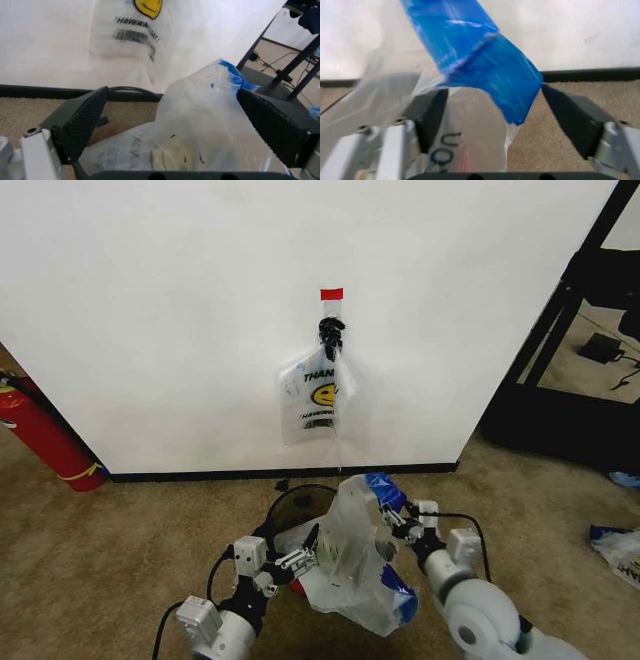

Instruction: Pick up the garbage bag from the wall and place it over the trash bin.

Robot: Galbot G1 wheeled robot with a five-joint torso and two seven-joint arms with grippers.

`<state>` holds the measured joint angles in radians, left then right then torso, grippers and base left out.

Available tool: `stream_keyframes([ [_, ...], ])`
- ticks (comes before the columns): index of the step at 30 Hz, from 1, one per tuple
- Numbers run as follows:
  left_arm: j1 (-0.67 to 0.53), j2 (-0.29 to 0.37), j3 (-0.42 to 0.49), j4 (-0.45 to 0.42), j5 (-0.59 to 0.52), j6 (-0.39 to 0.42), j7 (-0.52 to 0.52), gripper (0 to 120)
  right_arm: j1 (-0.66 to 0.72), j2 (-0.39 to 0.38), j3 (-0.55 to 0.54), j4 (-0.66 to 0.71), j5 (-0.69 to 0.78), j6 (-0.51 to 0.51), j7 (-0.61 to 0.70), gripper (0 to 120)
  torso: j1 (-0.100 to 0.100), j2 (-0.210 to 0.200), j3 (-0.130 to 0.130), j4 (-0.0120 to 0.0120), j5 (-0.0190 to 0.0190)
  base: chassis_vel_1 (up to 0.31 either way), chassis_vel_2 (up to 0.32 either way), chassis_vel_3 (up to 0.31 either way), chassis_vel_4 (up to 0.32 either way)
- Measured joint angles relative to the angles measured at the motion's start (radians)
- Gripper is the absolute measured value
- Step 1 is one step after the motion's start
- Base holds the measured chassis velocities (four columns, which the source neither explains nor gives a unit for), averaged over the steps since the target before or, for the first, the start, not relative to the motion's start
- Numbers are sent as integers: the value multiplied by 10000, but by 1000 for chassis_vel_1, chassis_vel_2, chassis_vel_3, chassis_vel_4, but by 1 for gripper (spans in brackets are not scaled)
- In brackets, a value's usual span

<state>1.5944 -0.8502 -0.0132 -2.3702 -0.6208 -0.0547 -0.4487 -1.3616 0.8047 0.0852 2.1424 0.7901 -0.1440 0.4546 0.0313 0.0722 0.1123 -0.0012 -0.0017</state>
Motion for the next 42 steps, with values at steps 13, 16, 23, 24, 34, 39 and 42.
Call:
stream_keyframes([
  [13,-1992,46,175,66,-1798,1612,-960,100,-4072,1016,3814,1328,-2665,2387,-1388,100,0,0,1,-5,-2,0,0,0,0],
  [16,-2322,78,244,195,-2059,1932,-1076,100,-4448,1548,4257,1531,-2968,2765,-1669,100,0,0,1,-2,-1,0,0,0,0],
  [23,-3787,244,433,1115,-3119,3615,-1339,100,-5491,3028,4931,1779,-4276,3981,-2294,100,0,0,1,-4,-3,0,0,0,0],
  [24,-3848,250,433,1151,-3181,3667,-1334,100,-5524,3081,4964,1760,-4303,4043,-2308,100,0,0,1,-3,-4,0,0,0,0],
  [34,-6134,377,730,3305,-3727,5631,-656,100,-6201,4340,5319,1548,-4423,5285,-2877,100,2,0,2,-3,-4,0,0,0,0],
  [39,-6576,291,984,4009,-3445,6222,12,98,-6269,4390,5185,1584,-4462,5351,-2906,100,2,0,2,-3,-3,0,0,0,0],
  [42,-6902,243,1205,4304,-3587,6687,442,94,-6251,4277,5116,1633,-4488,5286,-2893,100,2,0,2,-2,-2,0,0,0,0],
])
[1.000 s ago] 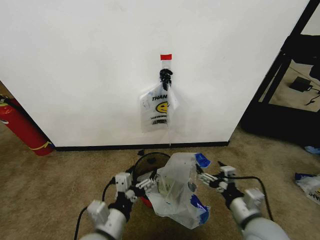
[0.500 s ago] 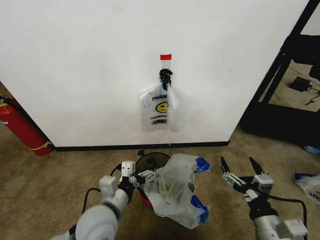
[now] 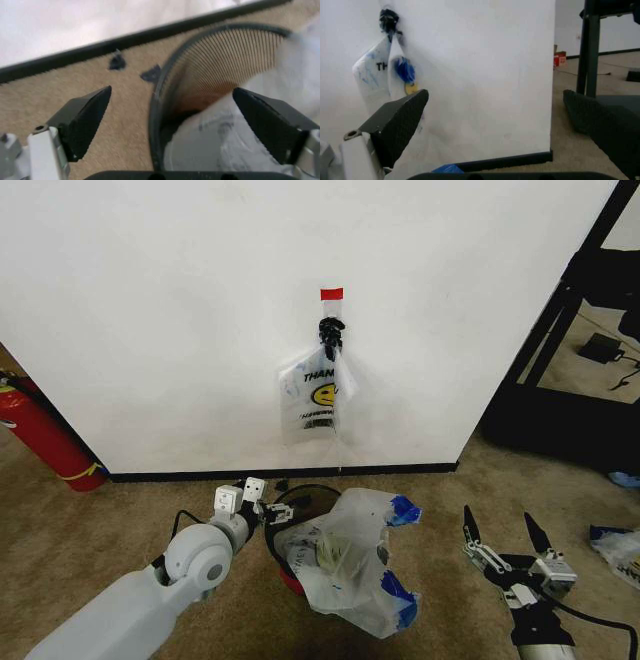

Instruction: Pick up the garbage bag from the wall and place it over the trash bin.

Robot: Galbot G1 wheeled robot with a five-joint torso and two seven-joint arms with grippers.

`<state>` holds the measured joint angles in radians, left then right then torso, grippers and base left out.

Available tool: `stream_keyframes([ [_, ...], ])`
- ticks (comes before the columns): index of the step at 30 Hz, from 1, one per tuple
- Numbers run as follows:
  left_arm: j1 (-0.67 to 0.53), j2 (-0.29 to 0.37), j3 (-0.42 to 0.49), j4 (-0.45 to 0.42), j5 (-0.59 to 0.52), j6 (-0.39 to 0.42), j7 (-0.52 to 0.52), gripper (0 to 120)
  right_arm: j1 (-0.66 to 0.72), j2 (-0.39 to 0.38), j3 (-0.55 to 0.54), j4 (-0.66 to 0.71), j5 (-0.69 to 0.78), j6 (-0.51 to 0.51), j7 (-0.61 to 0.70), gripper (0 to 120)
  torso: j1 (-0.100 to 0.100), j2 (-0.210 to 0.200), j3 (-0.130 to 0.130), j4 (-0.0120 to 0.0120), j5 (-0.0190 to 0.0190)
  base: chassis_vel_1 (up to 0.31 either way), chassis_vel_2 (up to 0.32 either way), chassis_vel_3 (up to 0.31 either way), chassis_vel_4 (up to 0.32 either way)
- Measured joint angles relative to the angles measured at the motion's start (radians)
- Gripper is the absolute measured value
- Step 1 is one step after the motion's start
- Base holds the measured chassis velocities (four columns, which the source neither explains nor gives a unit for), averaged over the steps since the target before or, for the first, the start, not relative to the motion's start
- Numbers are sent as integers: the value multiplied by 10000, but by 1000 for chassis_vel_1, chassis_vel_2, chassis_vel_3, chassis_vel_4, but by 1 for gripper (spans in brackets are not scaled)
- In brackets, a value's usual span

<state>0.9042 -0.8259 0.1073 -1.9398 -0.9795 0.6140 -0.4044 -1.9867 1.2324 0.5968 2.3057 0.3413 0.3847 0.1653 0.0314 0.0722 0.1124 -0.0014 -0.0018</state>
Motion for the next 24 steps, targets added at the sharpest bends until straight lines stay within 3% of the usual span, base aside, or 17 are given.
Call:
stream_keyframes([
  [5,-466,-218,235,506,-409,662,285,75,86,-90,-119,105,-46,-85,-7,100,0,0,0,-1,1,0,0,0,0],
  [13,-807,-518,467,1440,-365,765,351,47,114,25,-236,64,-184,240,-231,100,0,0,0,-2,0,0,0,0,0],
  [21,-727,-539,420,1457,-598,422,63,16,122,17,-356,-125,-355,373,-259,100,0,0,0,-1,1,0,0,0,0],
  [24,-686,-515,420,1403,-623,410,62,11,128,16,-380,-132,-383,376,-259,100,0,0,0,-1,0,0,0,0,0],
])
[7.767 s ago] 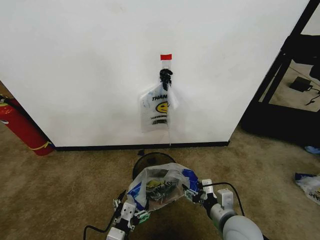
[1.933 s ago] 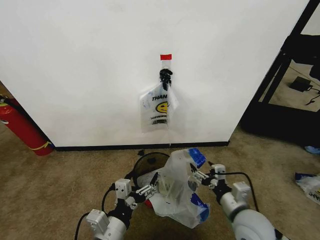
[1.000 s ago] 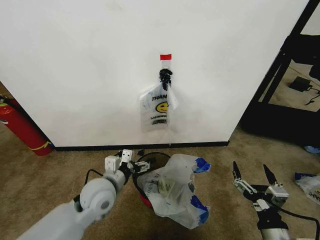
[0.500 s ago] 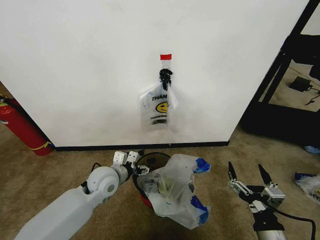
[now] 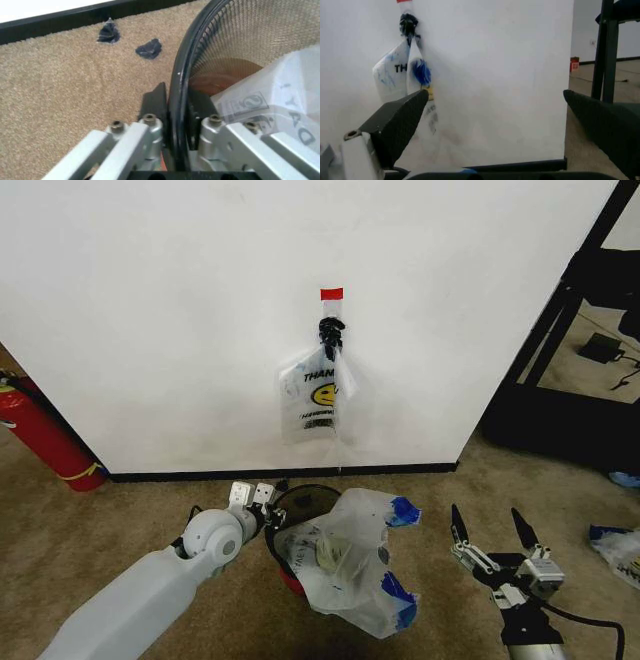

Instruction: Pick up the garbage bag from the wall and place it over the trash bin.

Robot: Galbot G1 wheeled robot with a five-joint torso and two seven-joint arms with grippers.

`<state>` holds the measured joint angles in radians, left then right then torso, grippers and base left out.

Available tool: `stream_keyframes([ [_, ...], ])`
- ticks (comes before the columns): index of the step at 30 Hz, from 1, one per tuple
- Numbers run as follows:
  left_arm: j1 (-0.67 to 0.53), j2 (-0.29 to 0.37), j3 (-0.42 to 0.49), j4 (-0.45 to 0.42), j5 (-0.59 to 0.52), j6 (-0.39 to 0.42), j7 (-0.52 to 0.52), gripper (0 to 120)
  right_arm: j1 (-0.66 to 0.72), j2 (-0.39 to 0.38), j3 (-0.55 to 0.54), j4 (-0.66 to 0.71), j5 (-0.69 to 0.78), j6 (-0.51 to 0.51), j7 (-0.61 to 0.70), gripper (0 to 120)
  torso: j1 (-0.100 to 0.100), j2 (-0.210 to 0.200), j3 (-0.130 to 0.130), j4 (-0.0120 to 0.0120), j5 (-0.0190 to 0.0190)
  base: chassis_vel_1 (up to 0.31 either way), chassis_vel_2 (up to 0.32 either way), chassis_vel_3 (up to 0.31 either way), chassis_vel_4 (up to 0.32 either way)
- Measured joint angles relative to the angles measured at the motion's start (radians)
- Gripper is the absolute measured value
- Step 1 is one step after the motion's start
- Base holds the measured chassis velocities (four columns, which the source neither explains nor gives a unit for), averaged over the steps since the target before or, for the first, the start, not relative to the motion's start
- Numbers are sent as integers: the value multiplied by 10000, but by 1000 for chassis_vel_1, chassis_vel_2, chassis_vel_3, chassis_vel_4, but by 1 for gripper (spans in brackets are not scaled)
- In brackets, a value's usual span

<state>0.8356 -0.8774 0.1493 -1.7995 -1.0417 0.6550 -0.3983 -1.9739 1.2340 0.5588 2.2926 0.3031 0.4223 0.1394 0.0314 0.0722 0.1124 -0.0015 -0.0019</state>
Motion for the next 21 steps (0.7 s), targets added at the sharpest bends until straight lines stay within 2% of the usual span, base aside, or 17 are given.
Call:
stream_keyframes([
  [2,79,23,-9,-114,-51,-1,-15,4,22,1,-31,-14,-47,5,8,100,0,0,0,-1,1,0,0,0,0],
  [8,346,73,-157,-363,-254,30,-268,4,44,-24,-33,-26,-52,6,73,100,-1,0,0,-2,0,0,0,0,0],
  [11,589,73,-391,-575,-720,95,-629,4,72,-60,-5,-77,-15,3,136,100,-1,0,0,-1,0,0,0,0,0],
  [15,1077,-175,-1019,-968,-1841,98,-1851,4,167,-104,-3,-168,56,-62,208,100,-1,0,0,-2,-1,0,0,0,0],
  [16,1077,-175,-1019,-968,-1841,98,-1851,4,167,-104,-3,-168,56,-62,208,100,-1,0,0,-2,-1,0,0,0,0],
  [21,1541,-673,-1755,-1524,-2813,-149,-3558,4,359,-235,-103,-218,102,-290,298,100,-1,0,0,-1,1,0,0,0,0],
])
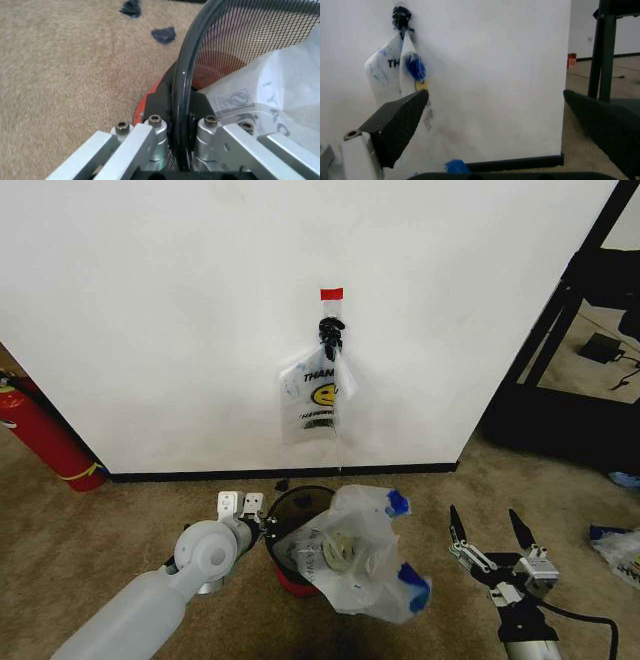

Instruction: Pick up the garbage bag from the wall and place it over the trash bin.

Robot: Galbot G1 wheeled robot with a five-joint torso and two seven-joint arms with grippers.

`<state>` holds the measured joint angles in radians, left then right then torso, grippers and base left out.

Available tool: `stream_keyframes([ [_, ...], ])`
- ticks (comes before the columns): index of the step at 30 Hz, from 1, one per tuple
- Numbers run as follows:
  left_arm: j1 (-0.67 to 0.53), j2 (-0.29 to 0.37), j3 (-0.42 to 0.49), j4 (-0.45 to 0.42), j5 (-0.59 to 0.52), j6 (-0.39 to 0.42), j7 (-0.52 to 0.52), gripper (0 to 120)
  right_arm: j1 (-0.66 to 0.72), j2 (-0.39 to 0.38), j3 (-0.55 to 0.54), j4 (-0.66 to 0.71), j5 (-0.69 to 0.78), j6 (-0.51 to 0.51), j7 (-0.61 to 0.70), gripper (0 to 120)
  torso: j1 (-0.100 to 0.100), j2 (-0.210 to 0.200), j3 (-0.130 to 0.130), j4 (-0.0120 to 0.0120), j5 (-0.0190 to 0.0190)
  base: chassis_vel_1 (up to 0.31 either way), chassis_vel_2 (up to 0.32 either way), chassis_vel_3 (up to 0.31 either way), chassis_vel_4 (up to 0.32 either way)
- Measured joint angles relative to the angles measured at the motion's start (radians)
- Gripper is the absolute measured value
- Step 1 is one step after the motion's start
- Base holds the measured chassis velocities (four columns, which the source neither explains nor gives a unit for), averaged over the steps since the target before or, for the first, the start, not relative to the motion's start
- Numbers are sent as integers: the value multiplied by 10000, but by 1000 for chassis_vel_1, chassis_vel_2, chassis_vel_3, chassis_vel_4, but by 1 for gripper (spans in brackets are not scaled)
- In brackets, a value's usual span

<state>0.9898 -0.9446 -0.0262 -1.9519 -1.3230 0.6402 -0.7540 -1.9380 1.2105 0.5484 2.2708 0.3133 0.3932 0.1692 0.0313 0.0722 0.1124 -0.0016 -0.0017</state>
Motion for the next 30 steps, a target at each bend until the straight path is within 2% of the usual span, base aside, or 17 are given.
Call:
stream_keyframes([
  [5,422,-451,-407,-408,-310,-348,-679,4,152,-184,-75,49,-1,-273,139,100,0,0,0,0,1,0,0,0,0],
  [11,1174,-1176,-631,-663,-351,-728,-833,4,249,-410,-79,157,93,-589,297,100,0,0,0,0,-1,0,0,0,0],
  [16,1683,-1849,-682,-576,246,-1235,-744,4,288,-520,-159,169,76,-710,351,100,0,0,-1,0,1,0,0,0,0],
  [20,1742,-2014,-683,-397,583,-1580,-556,4,299,-523,-207,168,32,-718,355,100,0,0,0,0,0,0,0,0,0],
  [24,1522,-2254,-732,174,1028,-2475,-391,4,313,-529,-292,168,-67,-741,380,100,0,0,0,-1,-1,0,0,0,0],
  [30,1470,-2172,-627,318,992,-2281,-392,4,388,-572,-380,141,-112,-788,437,100,1,0,0,0,-1,0,0,0,0],
])
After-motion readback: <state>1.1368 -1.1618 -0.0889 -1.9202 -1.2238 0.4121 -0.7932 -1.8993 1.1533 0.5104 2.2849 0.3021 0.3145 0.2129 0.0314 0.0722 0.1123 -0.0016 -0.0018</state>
